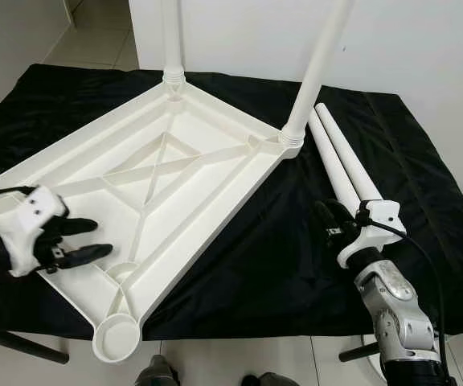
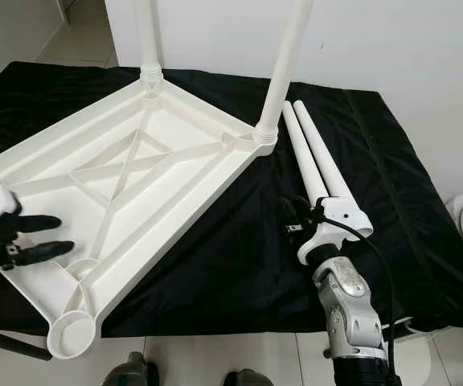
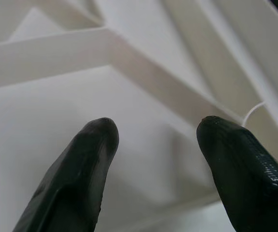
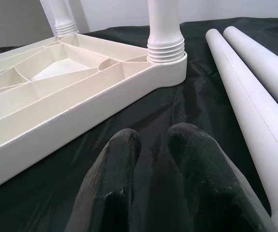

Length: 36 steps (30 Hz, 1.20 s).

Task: Building children table

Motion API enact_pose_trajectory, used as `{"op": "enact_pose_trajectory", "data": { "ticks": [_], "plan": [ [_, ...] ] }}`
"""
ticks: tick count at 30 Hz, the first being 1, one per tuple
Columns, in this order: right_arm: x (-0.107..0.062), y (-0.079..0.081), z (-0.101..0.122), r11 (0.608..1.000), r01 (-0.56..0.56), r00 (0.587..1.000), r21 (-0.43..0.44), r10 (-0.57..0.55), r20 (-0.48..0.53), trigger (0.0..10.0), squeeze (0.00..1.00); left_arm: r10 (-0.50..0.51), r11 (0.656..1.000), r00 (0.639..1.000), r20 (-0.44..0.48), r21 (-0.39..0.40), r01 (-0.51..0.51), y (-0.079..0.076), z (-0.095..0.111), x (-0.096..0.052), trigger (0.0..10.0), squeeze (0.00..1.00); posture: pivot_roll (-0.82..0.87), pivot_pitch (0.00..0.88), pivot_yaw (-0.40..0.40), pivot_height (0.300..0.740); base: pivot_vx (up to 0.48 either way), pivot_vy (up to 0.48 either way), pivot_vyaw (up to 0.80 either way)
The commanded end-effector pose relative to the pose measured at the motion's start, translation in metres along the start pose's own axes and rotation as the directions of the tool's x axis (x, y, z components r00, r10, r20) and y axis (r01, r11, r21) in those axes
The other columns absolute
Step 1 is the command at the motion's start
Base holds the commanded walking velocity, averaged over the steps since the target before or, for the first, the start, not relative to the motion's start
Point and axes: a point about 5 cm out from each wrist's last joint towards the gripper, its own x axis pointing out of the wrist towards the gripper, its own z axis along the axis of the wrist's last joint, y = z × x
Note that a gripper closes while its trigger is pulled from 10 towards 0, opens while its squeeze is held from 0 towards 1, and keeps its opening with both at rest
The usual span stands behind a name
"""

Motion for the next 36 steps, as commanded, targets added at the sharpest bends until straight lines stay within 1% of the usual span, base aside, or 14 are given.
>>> {"op": "enact_pose_trajectory", "data": {
  "ticks": [1,3,7,12,15,17,21,25,27,28,30,34,35,36],
  "plan": [
    [-0.001,-0.003,-0.001,1.000,0.009,1.000,0.000,-0.009,-0.013,10.0,0.00,-0.056,0.998,0.998,-0.009,0.021,0.056,-0.008,0.002,0.011,10.0,0.00,0.11,0.054,-0.059,0.740,0.000,0.000,0.00],
    [-0.001,-0.004,-0.001,1.000,0.012,1.000,-0.001,-0.012,-0.012,10.0,0.00,-0.055,0.998,0.998,-0.007,0.029,0.055,-0.009,0.002,0.016,10.0,0.00,0.11,0.054,-0.059,0.740,0.000,0.000,0.00],
    [-0.002,-0.005,0.000,1.000,0.021,1.000,-0.003,-0.021,-0.009,10.0,0.00,-0.046,0.998,0.999,0.022,0.051,0.045,-0.014,0.007,0.043,10.0,0.00,0.09,0.054,-0.049,0.740,0.000,0.000,0.00],
    [-0.002,-0.005,0.000,1.000,0.023,1.000,-0.003,-0.023,-0.008,10.0,0.00,-0.040,0.998,0.999,0.031,0.051,0.038,-0.014,0.009,0.050,10.0,0.00,0.09,0.054,-0.048,0.740,0.000,0.000,0.00],
    [-0.003,-0.005,0.000,1.000,0.031,1.000,0.001,-0.031,-0.006,10.0,0.00,-0.023,0.999,0.999,0.044,0.045,0.021,-0.015,0.011,0.061,10.0,0.00,0.08,0.056,-0.043,0.740,0.000,0.000,0.00],
    [-0.004,-0.005,0.000,0.999,0.033,0.999,0.002,-0.033,-0.007,10.0,0.00,-0.018,0.999,0.999,0.047,0.048,0.016,-0.016,0.012,0.064,10.0,0.00,0.08,0.056,-0.043,0.740,0.000,0.000,0.00],
    [-0.004,-0.005,-0.001,0.999,0.034,0.999,0.003,-0.034,-0.007,10.0,0.00,-0.016,0.999,0.999,0.049,0.051,0.013,-0.016,0.012,0.066,10.0,0.00,0.08,0.056,-0.043,0.740,0.000,0.000,0.00],
    [-0.005,-0.005,-0.001,0.999,0.036,0.999,0.002,-0.036,-0.009,10.0,0.00,0.001,0.997,0.999,0.051,0.077,-0.005,-0.013,0.011,0.065,10.0,0.00,0.07,0.056,-0.044,0.740,0.000,0.000,0.00],
    [-0.005,-0.006,-0.002,0.999,0.033,0.999,0.002,-0.033,-0.015,10.0,0.00,0.099,0.987,0.992,0.084,0.120,-0.108,0.009,0.017,0.058,10.0,0.00,0.08,0.058,-0.053,0.740,0.000,0.000,0.00],
    [-0.005,-0.006,-0.002,0.999,0.033,0.999,0.002,-0.033,-0.015,10.0,0.00,0.099,0.987,0.992,0.084,0.120,-0.108,0.009,0.017,0.058,10.0,0.00,0.08,0.058,-0.053,0.740,0.000,0.000,0.00],
    [-0.004,-0.005,-0.002,1.000,0.026,1.000,0.001,-0.026,-0.016,10.0,0.00,0.169,0.972,0.981,0.100,0.145,-0.182,0.027,0.023,0.052,10.0,0.00,0.08,0.058,-0.057,0.740,0.000,0.000,0.00],
    [-0.003,-0.004,-0.001,1.000,0.024,1.000,0.002,-0.024,-0.015,10.0,0.00,0.181,0.967,0.978,0.104,0.159,-0.196,0.032,0.024,0.050,10.0,0.00,0.08,0.058,-0.057,0.740,0.000,0.000,0.00],
    [-0.002,-0.003,-0.001,1.000,0.018,1.000,0.001,-0.018,-0.014,10.0,0.00,0.214,0.961,0.971,0.110,0.153,-0.229,0.040,0.027,0.050,10.0,1.00,0.08,0.054,-0.056,0.740,0.000,0.000,0.00],
    [-0.002,-0.002,-0.001,1.000,0.014,1.000,-0.001,-0.014,-0.013,10.0,0.00,0.240,0.953,0.963,0.123,0.157,-0.257,0.045,0.031,0.050,10.0,1.00,0.08,0.051,-0.055,0.740,0.000,0.000,0.00]
  ]
}}
